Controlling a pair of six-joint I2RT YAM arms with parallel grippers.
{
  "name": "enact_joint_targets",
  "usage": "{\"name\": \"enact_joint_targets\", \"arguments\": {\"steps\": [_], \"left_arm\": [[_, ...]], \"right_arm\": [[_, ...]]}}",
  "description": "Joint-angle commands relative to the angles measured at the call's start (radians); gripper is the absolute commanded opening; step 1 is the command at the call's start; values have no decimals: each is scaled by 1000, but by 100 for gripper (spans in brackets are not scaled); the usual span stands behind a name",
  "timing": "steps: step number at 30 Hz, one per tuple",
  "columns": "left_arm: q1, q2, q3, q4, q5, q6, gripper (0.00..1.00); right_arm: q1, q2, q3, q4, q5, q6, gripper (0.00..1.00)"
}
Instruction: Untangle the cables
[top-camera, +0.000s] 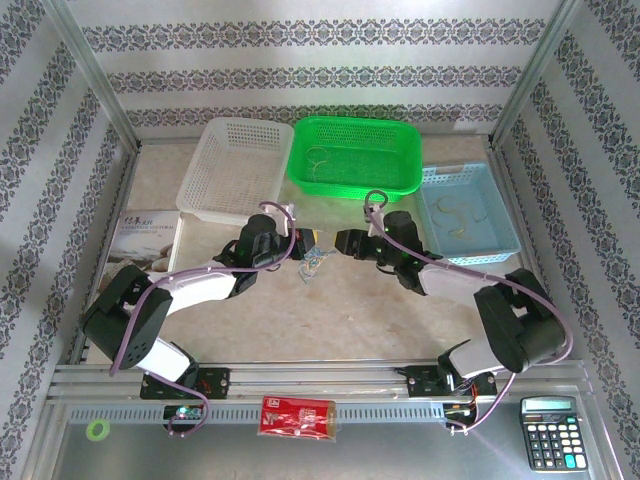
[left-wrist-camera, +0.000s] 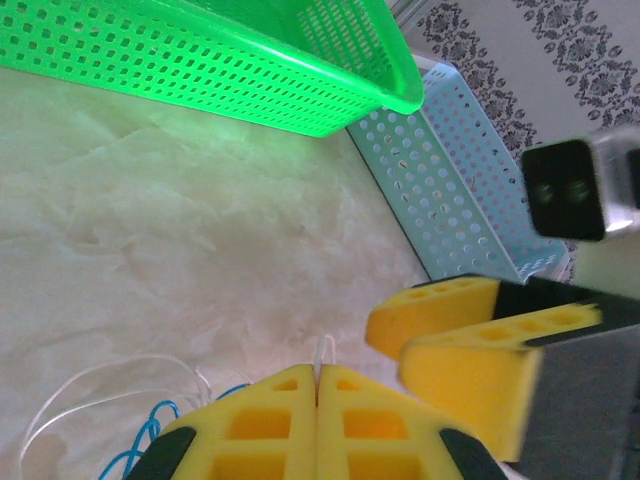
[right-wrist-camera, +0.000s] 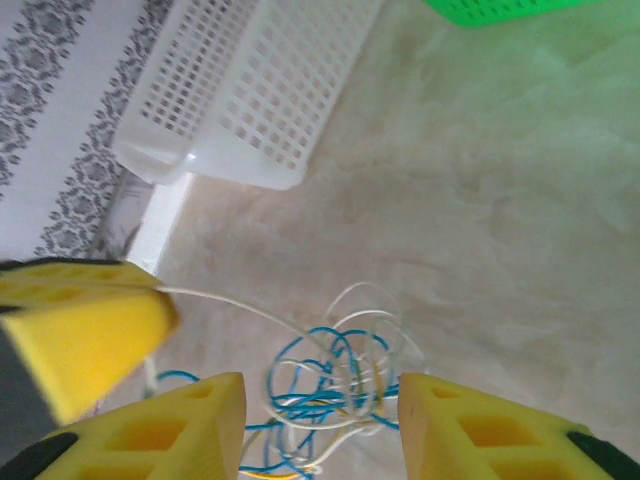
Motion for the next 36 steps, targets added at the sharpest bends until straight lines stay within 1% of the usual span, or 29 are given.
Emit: {"name": "enact_joint_targets", "arguments": {"steps": [1,3,5,8,10,14,16,21,26,33,36], "left_arm": [[-24,-28,24,-31,-31,85,0],[-41,-33,42,-78,-56,146,0],[-75,-38,79,-163,-115,256,0],[-141,-31,143,-302,-270,435,0],[-170,-17,173,-353,-345,501,0],[-204,-3,185,-369,-438,547,0],[-216,3,186,-365,-475,558,0],[-218,17,185,-359,-478,538,0],[-218,26,194,-369,-460,499,0],[-218,3,230,-407,-427,465,0],[-218,-10,262,-428,-395,448,0]], "right_arm": [[0,-39,16,-66,26,-42,50],[0,-35,35,-102,30,-70,52],[0,-27,51,-127,35,-92,54],[1,-10,61,-129,35,-100,54],[4,-1,63,-128,32,-101,54],[19,3,52,-120,38,-97,53],[27,5,36,-101,38,-84,51],[64,-8,-21,-49,50,-46,45],[107,-74,-100,-41,112,-31,44],[93,-160,-180,-60,177,-30,51],[86,-164,-168,-67,180,-36,56]]}}
